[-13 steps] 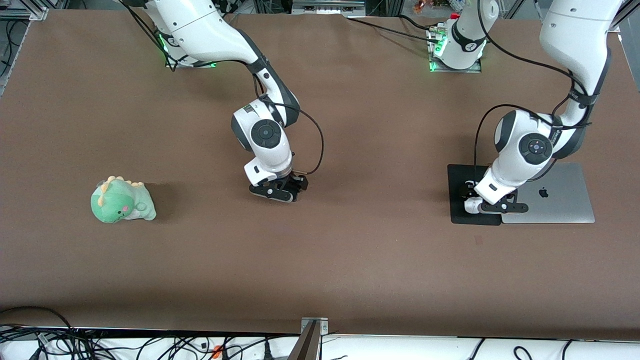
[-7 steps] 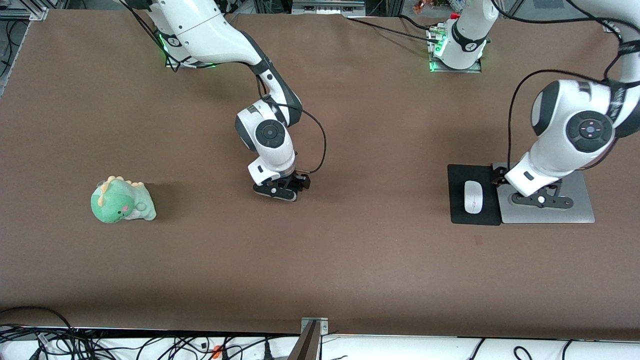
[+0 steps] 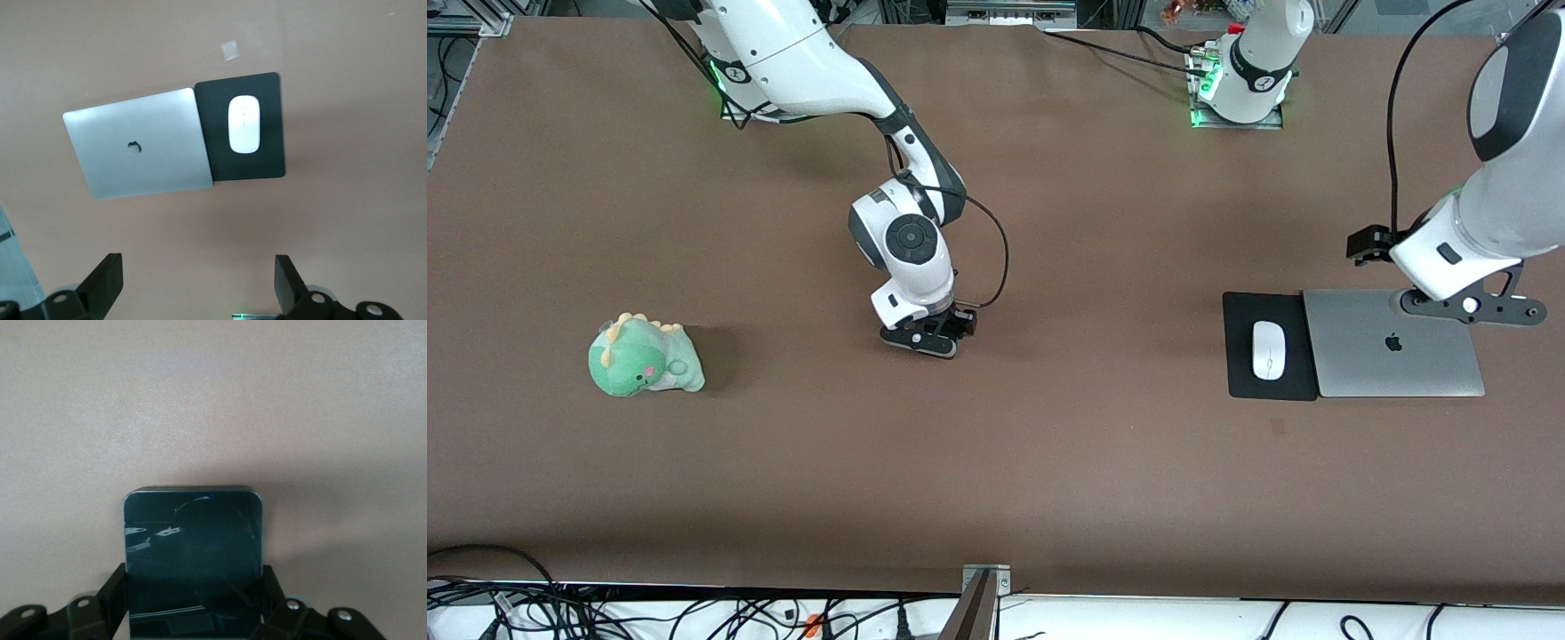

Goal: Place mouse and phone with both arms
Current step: 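Open the left gripper and raise it while the right gripper lifts the phone, then carry the black phone beside the green plush toy with the right gripper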

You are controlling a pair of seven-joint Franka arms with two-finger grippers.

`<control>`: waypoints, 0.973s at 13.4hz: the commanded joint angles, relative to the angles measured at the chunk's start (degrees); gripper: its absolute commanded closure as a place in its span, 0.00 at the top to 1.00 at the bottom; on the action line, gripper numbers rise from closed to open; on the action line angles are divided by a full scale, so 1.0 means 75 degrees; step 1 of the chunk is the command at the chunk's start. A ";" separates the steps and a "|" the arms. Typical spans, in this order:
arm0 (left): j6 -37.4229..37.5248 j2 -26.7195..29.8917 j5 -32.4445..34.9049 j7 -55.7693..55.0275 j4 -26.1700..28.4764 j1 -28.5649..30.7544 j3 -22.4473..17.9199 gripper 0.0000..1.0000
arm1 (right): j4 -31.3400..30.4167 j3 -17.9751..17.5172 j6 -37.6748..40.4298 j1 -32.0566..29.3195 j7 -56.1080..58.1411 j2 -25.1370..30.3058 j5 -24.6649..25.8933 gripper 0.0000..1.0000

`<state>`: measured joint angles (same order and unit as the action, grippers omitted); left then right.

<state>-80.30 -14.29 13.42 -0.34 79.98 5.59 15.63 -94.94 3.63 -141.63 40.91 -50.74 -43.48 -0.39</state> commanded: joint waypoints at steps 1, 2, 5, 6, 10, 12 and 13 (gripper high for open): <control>0.0159 -0.0193 -0.0125 0.0208 -0.0327 -0.0007 0.0096 1.00 | 0.0119 0.0090 0.0144 -0.0075 0.0354 0.0124 0.0135 0.60; 0.0171 -0.0193 -0.0044 0.0209 -0.0560 -0.0007 0.0084 1.00 | 0.0189 0.0137 0.0598 -0.0180 0.0623 0.0311 0.0123 0.60; 0.0125 -0.0251 -0.0241 0.0662 -0.0644 0.0133 -0.0067 1.00 | 0.0319 0.0149 0.1748 -0.0904 0.2353 0.0827 0.0099 0.60; 0.0066 -0.0193 -0.0452 0.0944 -0.0551 0.0122 -0.0149 1.00 | 0.0284 0.0149 0.2006 -0.1198 0.2975 0.0991 0.0099 0.60; -0.1194 0.0729 -0.1355 0.0971 0.0860 -0.0030 -0.1122 1.00 | -0.0370 0.0149 0.2361 -0.2463 0.5389 0.1764 0.0018 0.60; -0.2972 0.1690 -0.1356 0.0959 0.2314 -0.0030 -0.1320 1.00 | -0.0886 0.0149 0.2057 -0.2979 0.6107 0.1942 -0.0018 0.61; -0.3689 0.1984 -0.1391 0.0913 0.2854 -0.0158 -0.1485 1.00 | -0.1086 0.0149 0.1823 -0.3109 0.6226 0.1954 -0.0018 0.61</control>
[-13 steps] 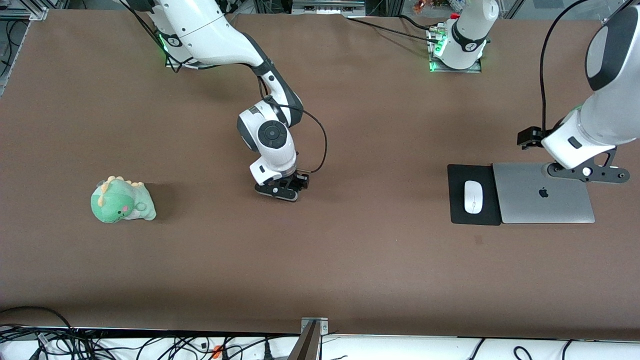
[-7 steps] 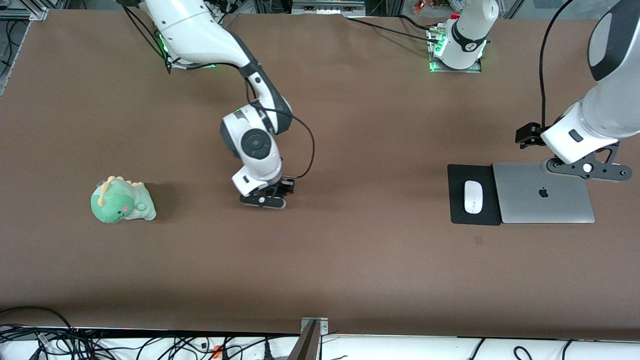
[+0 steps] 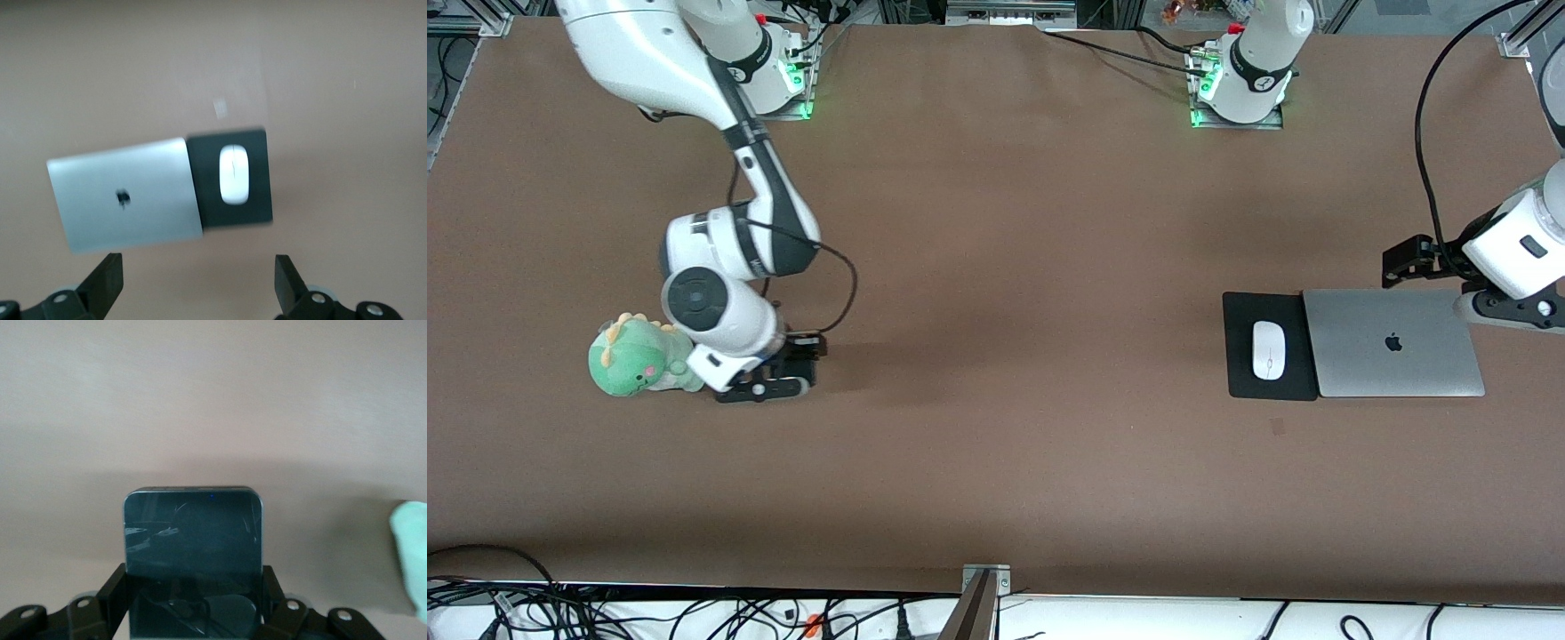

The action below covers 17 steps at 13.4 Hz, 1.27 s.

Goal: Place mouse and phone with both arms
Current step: 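Carry the black phone beside the green plush toy with the right gripper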

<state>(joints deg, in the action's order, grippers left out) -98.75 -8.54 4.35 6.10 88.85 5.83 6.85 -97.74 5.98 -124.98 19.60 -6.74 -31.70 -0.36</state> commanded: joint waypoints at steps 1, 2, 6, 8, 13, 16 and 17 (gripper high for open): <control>-0.1328 0.1348 -0.0194 -0.0039 0.1804 -0.0238 -0.0396 1.00 | -0.0935 -0.0164 -0.0712 -0.0397 0.0394 0.0372 -0.0034 0.61; -0.1294 0.1593 -0.0252 -0.0075 0.1956 -0.0296 -0.0409 1.00 | -0.1181 -0.0164 -0.1110 -0.0445 0.0418 0.0314 -0.0034 0.61; -0.1014 0.1689 -0.0194 -0.0342 0.1888 -0.0648 -0.0409 1.00 | -0.1488 -0.0164 -0.1979 -0.0679 0.0418 -0.0095 -0.0034 0.62; -0.0896 0.1735 -0.0194 -0.0579 0.1864 -0.0951 -0.0455 1.00 | -0.1698 -0.0164 -0.2471 -0.0726 0.0418 -0.0225 -0.0034 0.69; -0.0685 0.1583 -0.0194 -0.0497 0.1700 -0.0965 -0.0608 1.00 | -0.1723 -0.0223 -0.2369 -0.0738 0.0266 0.0112 -0.0092 1.00; -0.0626 0.1479 -0.0229 -0.0532 0.1502 -0.0965 -0.0550 1.00 | -0.1442 -0.0270 -0.1223 -0.0727 0.0195 0.0966 -0.0197 1.00; -0.0591 0.1466 -0.0229 -0.0509 0.1489 -0.0953 -0.0550 1.00 | -0.1430 -0.0270 -0.0778 -0.0727 0.0172 0.1364 -0.0198 1.00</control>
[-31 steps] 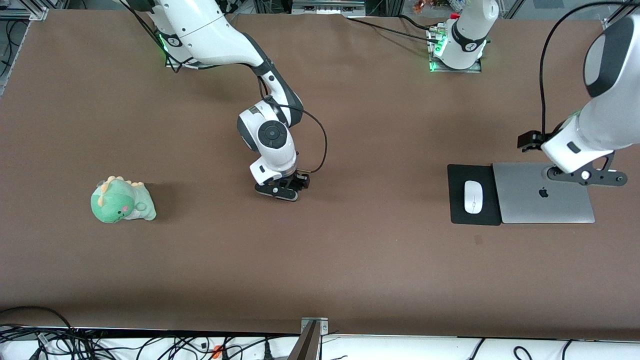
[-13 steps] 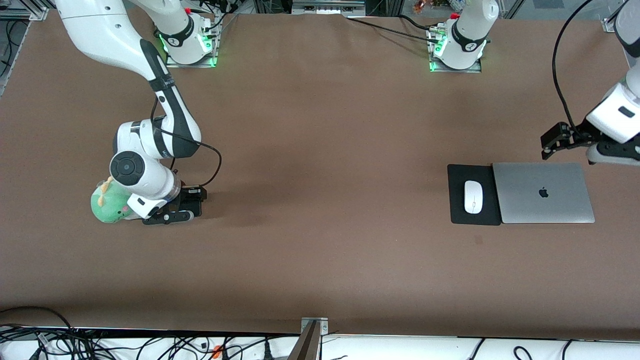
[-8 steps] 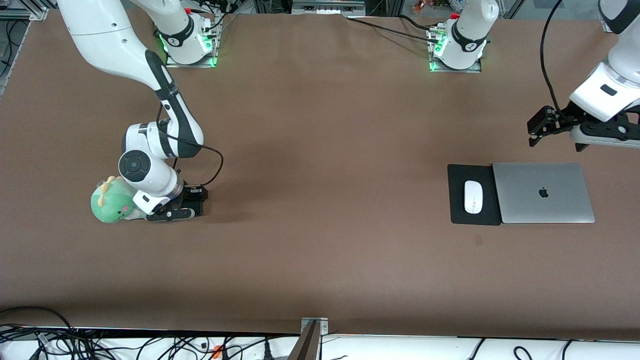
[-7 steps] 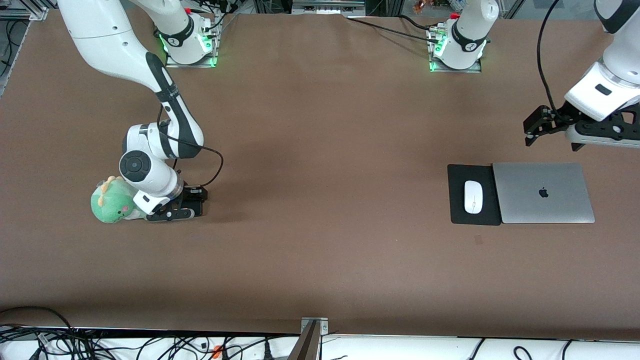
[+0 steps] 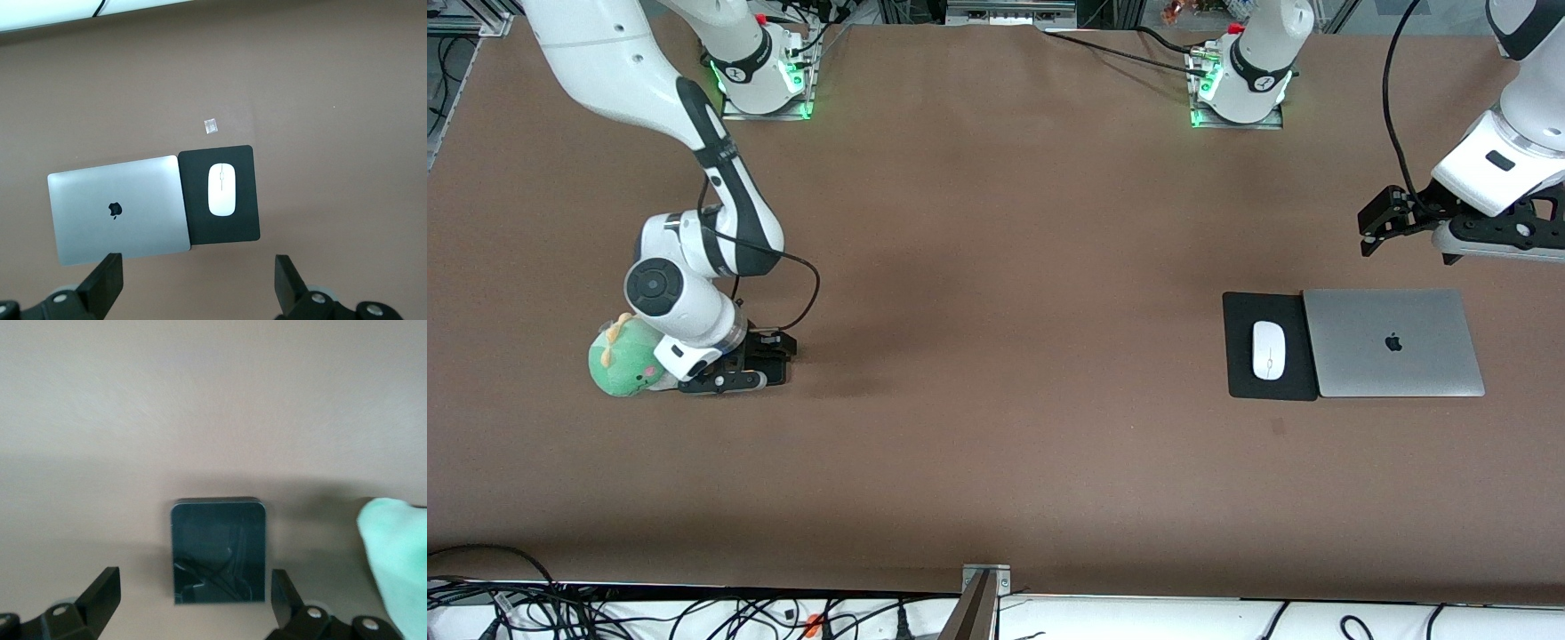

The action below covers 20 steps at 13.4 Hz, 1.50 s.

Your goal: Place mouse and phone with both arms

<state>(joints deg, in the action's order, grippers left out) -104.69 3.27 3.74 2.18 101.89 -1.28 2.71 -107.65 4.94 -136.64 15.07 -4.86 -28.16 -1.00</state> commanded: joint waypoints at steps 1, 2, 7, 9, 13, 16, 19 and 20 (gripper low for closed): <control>0.0259 -0.0120 -0.0148 0.0037 -0.0250 0.0018 0.0001 1.00 | -0.0108 -0.0119 0.1211 -0.0123 -0.0102 0.1324 -0.0113 1.00; 0.0271 -0.0120 -0.0159 0.0026 -0.0250 0.0018 -0.0010 1.00 | -0.0108 -0.0119 0.1668 -0.0123 -0.0126 0.1769 -0.0113 1.00; 0.0295 -0.0108 -0.0159 0.0026 -0.0262 0.0006 0.0013 1.00 | -0.0108 0.0067 0.4199 -0.0123 -0.0080 0.3973 -0.0207 1.00; 0.0318 -0.0108 -0.0148 0.0026 -0.0273 0.0006 0.0013 1.00 | -0.0038 0.0103 0.4834 -0.0123 -0.0021 0.4479 -0.0195 1.00; 0.0330 -0.0108 -0.0136 0.0026 -0.0273 -0.0005 0.0025 1.00 | 0.0642 0.0069 0.5668 -0.0286 0.0167 0.4446 -0.0160 1.00; 0.0330 -0.0108 -0.0089 0.0026 -0.0273 -0.0064 0.0036 1.00 | 0.0923 -0.0014 0.5762 -0.0545 0.0623 0.4388 -0.0183 1.00; 0.0330 -0.0108 -0.0077 0.0026 -0.0273 -0.0076 0.0036 1.00 | 0.1309 -0.0002 0.5867 -0.0510 0.0601 0.4200 -0.0113 1.00; 0.0330 -0.0108 -0.0066 0.0026 -0.0273 -0.0076 0.0036 1.00 | 0.1368 -0.0014 0.5949 -0.0498 0.0601 0.4165 -0.0113 1.00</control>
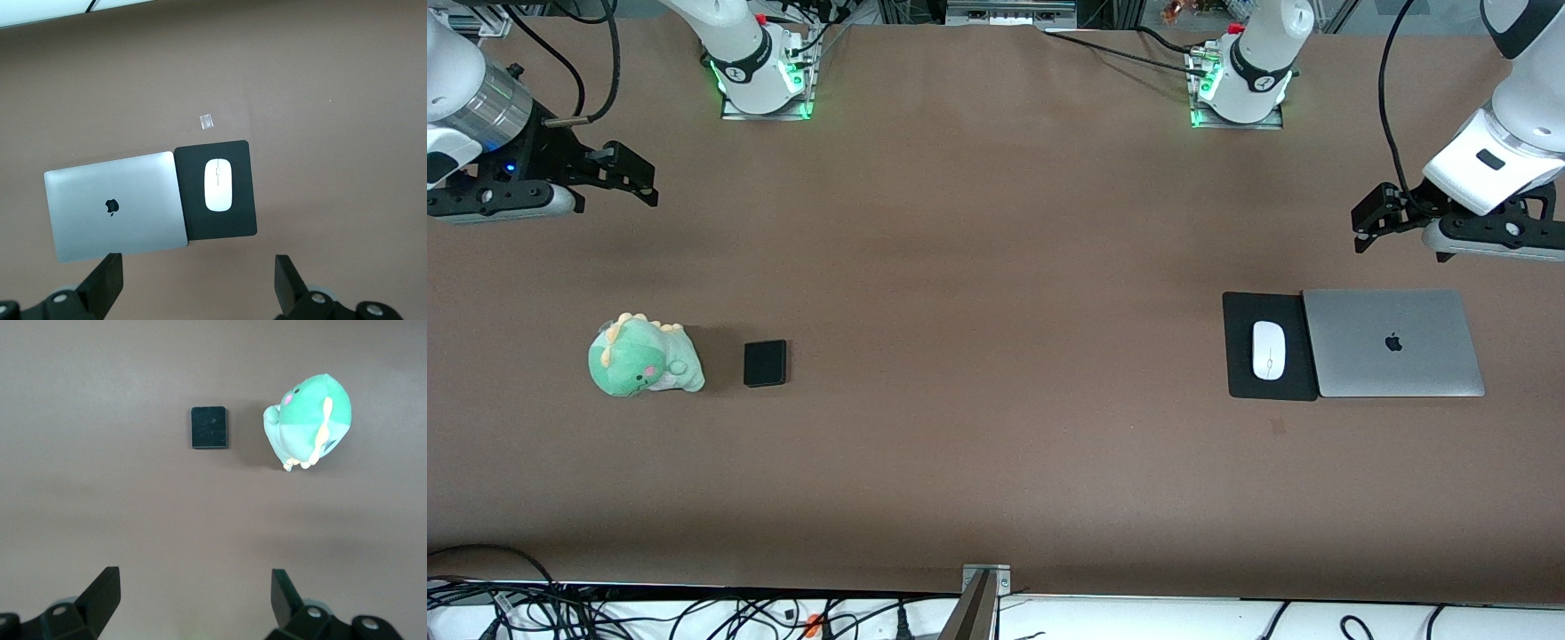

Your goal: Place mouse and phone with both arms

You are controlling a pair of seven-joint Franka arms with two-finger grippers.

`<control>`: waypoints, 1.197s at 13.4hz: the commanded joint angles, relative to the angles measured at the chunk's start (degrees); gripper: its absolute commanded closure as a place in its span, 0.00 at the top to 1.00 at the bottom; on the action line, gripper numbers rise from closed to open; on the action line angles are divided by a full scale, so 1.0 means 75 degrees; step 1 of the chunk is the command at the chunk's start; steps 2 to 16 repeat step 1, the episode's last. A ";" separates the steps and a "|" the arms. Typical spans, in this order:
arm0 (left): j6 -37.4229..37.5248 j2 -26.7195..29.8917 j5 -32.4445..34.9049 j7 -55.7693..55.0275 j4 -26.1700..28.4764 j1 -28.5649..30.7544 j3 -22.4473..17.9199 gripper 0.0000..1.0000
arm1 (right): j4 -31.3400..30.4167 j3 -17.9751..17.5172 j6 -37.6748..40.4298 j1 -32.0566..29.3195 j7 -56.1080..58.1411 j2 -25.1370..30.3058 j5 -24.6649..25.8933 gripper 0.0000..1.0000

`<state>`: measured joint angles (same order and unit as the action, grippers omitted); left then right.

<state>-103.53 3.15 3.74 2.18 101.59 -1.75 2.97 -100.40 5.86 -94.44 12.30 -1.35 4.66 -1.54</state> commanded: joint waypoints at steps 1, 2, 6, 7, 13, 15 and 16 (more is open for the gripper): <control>0.0175 -0.0092 -0.0077 0.0026 -0.0233 -0.0013 0.0002 1.00 | 0.0402 -0.0148 0.0369 -0.0116 0.0122 -0.0211 -0.0053 1.00; 0.0175 -0.0092 -0.0077 0.0026 -0.0233 -0.0013 0.0002 1.00 | 0.0402 -0.0148 0.0369 -0.0116 0.0122 -0.0211 -0.0053 1.00; 0.0175 -0.0092 -0.0077 0.0026 -0.0233 -0.0013 0.0002 1.00 | 0.0402 -0.0148 0.0369 -0.0116 0.0122 -0.0211 -0.0053 1.00; 0.0175 -0.0092 -0.0077 0.0026 -0.0233 -0.0013 0.0002 1.00 | 0.0402 -0.0148 0.0369 -0.0116 0.0122 -0.0211 -0.0053 1.00; 0.0175 -0.0092 -0.0077 0.0026 -0.0233 -0.0013 0.0002 1.00 | 0.0402 -0.0148 0.0369 -0.0116 0.0122 -0.0211 -0.0053 1.00; 0.0175 -0.0092 -0.0077 0.0026 -0.0233 -0.0013 0.0002 1.00 | 0.0402 -0.0148 0.0369 -0.0116 0.0122 -0.0211 -0.0053 1.00; 0.0175 -0.0092 -0.0077 0.0026 -0.0233 -0.0013 0.0002 1.00 | 0.0402 -0.0148 0.0369 -0.0116 0.0122 -0.0211 -0.0053 1.00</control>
